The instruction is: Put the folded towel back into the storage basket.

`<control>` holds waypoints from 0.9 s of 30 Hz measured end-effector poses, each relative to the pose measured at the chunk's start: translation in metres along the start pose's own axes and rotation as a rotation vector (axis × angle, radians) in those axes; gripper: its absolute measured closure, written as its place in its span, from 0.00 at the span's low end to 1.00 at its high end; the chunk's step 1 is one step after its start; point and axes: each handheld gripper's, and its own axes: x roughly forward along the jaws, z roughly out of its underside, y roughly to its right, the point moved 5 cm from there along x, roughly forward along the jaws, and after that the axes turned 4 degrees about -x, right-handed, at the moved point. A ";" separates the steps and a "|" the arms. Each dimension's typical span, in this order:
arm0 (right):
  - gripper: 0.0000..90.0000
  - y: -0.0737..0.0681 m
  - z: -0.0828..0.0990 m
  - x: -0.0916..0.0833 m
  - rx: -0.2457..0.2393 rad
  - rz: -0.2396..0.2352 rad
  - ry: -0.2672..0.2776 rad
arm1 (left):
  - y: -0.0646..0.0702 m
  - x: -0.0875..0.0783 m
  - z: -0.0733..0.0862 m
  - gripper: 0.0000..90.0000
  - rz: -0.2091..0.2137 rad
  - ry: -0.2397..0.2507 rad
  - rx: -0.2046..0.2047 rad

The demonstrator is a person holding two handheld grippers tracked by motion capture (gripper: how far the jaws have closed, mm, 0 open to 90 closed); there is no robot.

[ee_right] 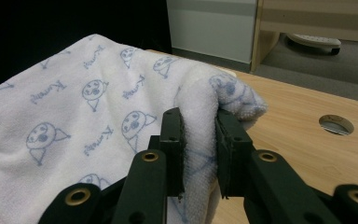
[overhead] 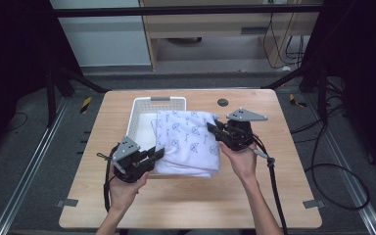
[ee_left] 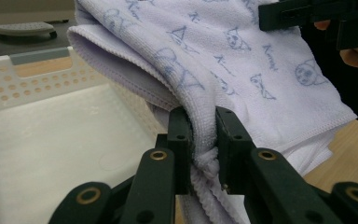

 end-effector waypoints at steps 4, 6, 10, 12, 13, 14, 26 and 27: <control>0.83 -0.003 -0.005 0.005 -0.008 -0.002 0.003 | -0.005 -0.002 -0.002 0.85 -0.007 0.005 -0.008; 0.83 -0.005 -0.008 0.010 -0.007 -0.005 0.003 | -0.010 -0.005 -0.003 0.85 -0.012 0.009 -0.017; 0.83 -0.010 -0.013 0.018 -0.011 -0.010 0.002 | -0.018 -0.008 -0.005 0.85 -0.030 0.019 -0.025; 0.83 -0.011 -0.015 0.022 -0.010 -0.010 0.004 | -0.021 -0.009 -0.006 0.85 -0.036 0.025 -0.032; 0.83 -0.012 -0.016 0.024 -0.012 -0.010 0.007 | -0.023 -0.009 -0.006 0.85 -0.040 0.025 -0.034; 0.83 -0.013 -0.017 0.026 -0.008 -0.011 0.010 | -0.024 -0.009 -0.006 0.85 -0.042 0.027 -0.036; 0.83 -0.018 -0.030 0.043 -0.001 -0.018 0.015 | -0.041 -0.015 -0.013 0.86 -0.066 0.053 -0.061; 0.83 -0.018 -0.032 0.044 -0.004 -0.019 0.020 | -0.042 -0.015 -0.014 0.86 -0.068 0.055 -0.061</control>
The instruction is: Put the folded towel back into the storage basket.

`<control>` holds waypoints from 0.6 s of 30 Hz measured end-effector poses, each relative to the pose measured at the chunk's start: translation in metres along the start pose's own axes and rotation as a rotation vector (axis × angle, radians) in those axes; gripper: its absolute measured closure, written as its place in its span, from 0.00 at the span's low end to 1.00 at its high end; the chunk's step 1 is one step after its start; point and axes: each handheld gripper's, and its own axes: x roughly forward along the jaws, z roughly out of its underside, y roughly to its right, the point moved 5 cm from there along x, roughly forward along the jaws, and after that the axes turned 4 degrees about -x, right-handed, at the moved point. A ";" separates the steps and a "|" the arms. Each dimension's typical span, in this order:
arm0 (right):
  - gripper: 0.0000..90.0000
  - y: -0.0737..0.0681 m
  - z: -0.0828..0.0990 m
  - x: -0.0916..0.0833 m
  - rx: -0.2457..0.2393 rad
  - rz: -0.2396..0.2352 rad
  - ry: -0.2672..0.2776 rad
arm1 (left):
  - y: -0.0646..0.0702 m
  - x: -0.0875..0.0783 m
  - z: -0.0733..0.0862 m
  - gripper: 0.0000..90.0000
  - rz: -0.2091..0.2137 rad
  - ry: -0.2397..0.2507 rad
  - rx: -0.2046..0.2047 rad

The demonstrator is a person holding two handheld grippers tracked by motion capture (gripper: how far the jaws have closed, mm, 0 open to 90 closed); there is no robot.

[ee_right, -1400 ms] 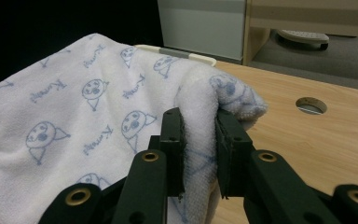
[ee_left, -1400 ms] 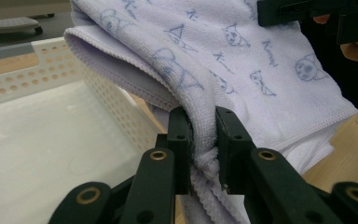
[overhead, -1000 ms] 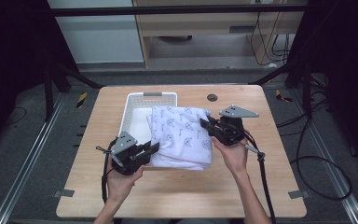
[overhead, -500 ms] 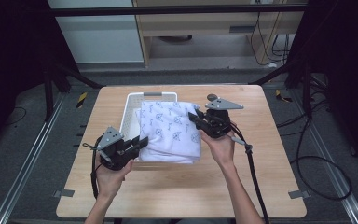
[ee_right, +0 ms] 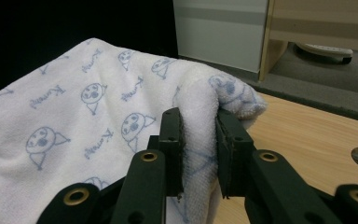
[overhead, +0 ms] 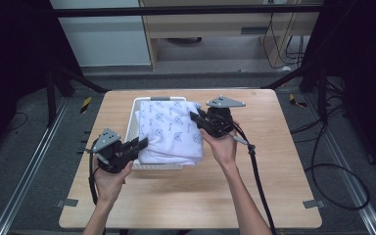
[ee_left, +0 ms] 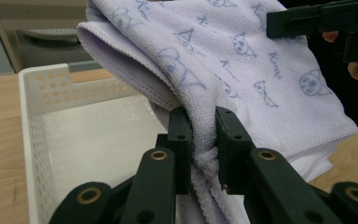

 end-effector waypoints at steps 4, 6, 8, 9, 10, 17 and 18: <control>0.83 -0.003 -0.007 0.006 -0.001 0.000 0.004 | -0.007 -0.002 -0.004 0.86 -0.011 0.012 -0.007; 0.83 -0.003 -0.009 0.009 -0.003 -0.001 0.007 | -0.010 -0.002 -0.006 0.86 -0.016 0.015 -0.010; 0.83 -0.004 -0.010 0.010 -0.002 -0.001 0.007 | -0.011 -0.003 -0.006 0.86 -0.018 0.018 -0.015; 0.83 -0.005 -0.011 0.012 -0.004 -0.002 0.010 | -0.014 -0.003 -0.007 0.86 -0.023 0.018 -0.017; 0.82 -0.006 -0.013 0.017 -0.001 -0.005 0.013 | -0.017 -0.004 -0.008 0.86 -0.029 0.020 -0.019; 0.82 -0.011 -0.017 0.031 -0.004 -0.005 0.005 | -0.030 -0.003 -0.008 0.86 -0.047 0.020 -0.040; 0.82 -0.012 -0.017 0.033 -0.003 -0.005 0.005 | -0.032 -0.003 -0.008 0.86 -0.049 0.020 -0.043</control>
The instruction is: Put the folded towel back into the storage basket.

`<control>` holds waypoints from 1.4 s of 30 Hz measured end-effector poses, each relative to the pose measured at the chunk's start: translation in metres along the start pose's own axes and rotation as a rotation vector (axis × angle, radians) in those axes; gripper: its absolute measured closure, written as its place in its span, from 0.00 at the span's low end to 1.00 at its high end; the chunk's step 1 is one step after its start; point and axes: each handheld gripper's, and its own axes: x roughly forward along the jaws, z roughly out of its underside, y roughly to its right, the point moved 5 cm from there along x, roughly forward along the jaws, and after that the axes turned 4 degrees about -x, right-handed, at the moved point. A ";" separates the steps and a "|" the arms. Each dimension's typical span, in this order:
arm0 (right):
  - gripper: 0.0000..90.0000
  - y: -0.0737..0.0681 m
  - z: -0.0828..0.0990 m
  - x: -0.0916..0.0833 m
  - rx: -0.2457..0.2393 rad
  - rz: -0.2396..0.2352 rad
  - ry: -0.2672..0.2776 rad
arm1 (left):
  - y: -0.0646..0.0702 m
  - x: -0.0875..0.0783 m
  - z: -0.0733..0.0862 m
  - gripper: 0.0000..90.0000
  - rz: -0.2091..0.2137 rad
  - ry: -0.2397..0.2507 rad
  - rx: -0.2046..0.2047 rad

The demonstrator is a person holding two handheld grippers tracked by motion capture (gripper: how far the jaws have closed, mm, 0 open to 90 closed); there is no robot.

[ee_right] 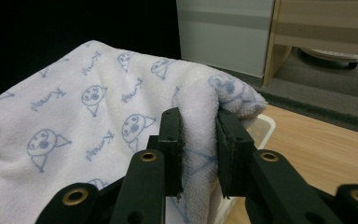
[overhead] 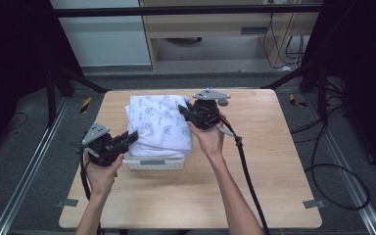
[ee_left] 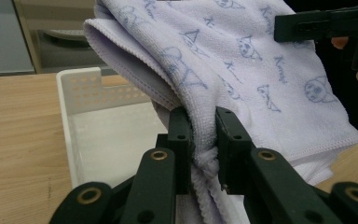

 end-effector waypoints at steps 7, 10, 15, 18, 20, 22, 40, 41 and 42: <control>0.82 -0.004 -0.002 0.014 0.002 -0.005 -0.001 | -0.013 0.002 0.000 0.86 -0.016 -0.001 -0.022; 0.82 -0.005 0.000 0.022 0.004 -0.007 -0.008 | -0.017 0.004 0.001 0.86 -0.028 -0.006 -0.023; 0.82 -0.005 0.001 0.032 0.011 -0.009 -0.007 | -0.024 0.009 0.004 0.86 -0.039 -0.017 -0.030; 0.82 -0.005 0.002 0.038 0.013 -0.008 -0.012 | -0.029 0.012 0.006 0.86 -0.047 -0.024 -0.037; 0.82 -0.005 0.004 0.044 0.013 -0.008 -0.015 | -0.033 0.014 0.008 0.86 -0.054 -0.030 -0.039; 0.83 -0.005 0.007 0.048 0.015 -0.008 -0.021 | -0.035 0.016 0.009 0.86 -0.060 -0.032 -0.041; 0.83 -0.005 0.029 0.082 -0.006 0.023 -0.101 | -0.056 0.039 0.032 0.86 -0.105 -0.108 -0.057; 0.83 -0.004 0.030 0.083 -0.014 0.025 -0.105 | -0.056 0.041 0.033 0.86 -0.105 -0.111 -0.057; 0.83 -0.004 0.031 0.083 -0.017 0.029 -0.109 | -0.056 0.042 0.034 0.86 -0.106 -0.115 -0.055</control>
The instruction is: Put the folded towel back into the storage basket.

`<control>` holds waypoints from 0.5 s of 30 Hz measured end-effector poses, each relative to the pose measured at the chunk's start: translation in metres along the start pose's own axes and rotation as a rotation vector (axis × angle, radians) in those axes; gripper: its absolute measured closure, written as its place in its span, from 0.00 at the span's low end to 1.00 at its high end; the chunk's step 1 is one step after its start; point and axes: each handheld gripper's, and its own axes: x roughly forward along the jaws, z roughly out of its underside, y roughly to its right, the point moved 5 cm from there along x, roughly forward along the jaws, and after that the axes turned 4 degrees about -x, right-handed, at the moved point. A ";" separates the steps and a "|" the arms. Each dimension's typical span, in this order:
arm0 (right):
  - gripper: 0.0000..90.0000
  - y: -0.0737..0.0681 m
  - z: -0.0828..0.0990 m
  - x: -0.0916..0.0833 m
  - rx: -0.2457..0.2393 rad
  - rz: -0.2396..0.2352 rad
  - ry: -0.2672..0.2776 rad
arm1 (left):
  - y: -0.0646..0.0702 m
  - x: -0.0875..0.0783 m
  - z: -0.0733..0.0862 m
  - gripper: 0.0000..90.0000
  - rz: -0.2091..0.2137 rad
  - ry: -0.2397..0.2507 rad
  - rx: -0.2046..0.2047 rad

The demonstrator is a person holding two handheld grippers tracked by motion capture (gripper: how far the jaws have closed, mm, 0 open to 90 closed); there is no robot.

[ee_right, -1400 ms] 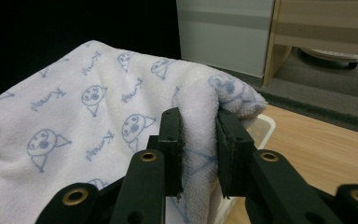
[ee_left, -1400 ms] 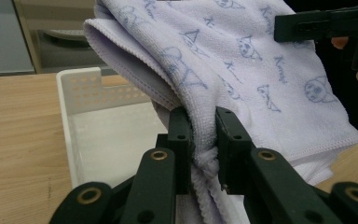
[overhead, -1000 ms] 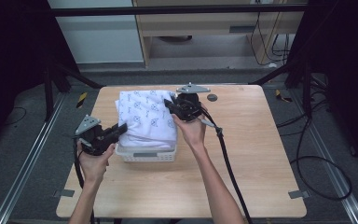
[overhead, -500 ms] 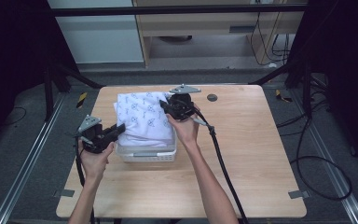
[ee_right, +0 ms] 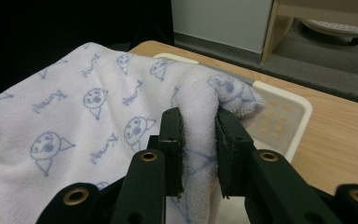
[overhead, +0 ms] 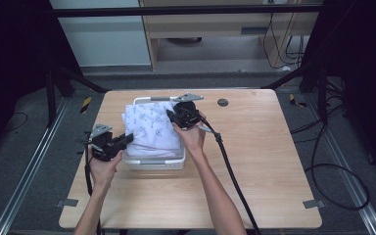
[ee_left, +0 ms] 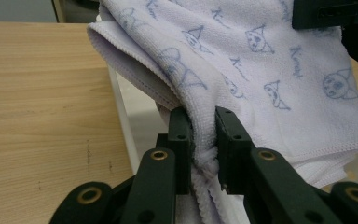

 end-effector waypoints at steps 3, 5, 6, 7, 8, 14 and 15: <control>0.82 0.001 0.003 0.002 0.004 0.006 -0.008 | 0.001 0.005 0.004 0.86 -0.005 -0.016 0.010; 0.82 0.002 0.005 0.002 0.005 0.008 -0.011 | 0.001 0.007 0.005 0.86 -0.007 -0.021 0.011; 0.82 0.002 0.007 0.003 0.010 0.009 -0.014 | 0.002 0.009 0.006 0.86 -0.010 -0.031 0.017; 0.82 0.004 0.010 0.005 0.009 0.013 -0.023 | 0.002 0.010 0.007 0.86 -0.012 -0.035 0.019; 0.82 0.004 0.012 0.006 0.011 0.014 -0.029 | 0.002 0.011 0.008 0.86 -0.013 -0.038 0.022; 0.82 0.007 0.022 0.011 0.017 0.021 -0.053 | 0.002 0.017 0.013 0.86 -0.019 -0.066 0.027; 0.82 0.008 0.024 0.013 0.014 0.023 -0.055 | 0.002 0.019 0.014 0.86 -0.022 -0.075 0.030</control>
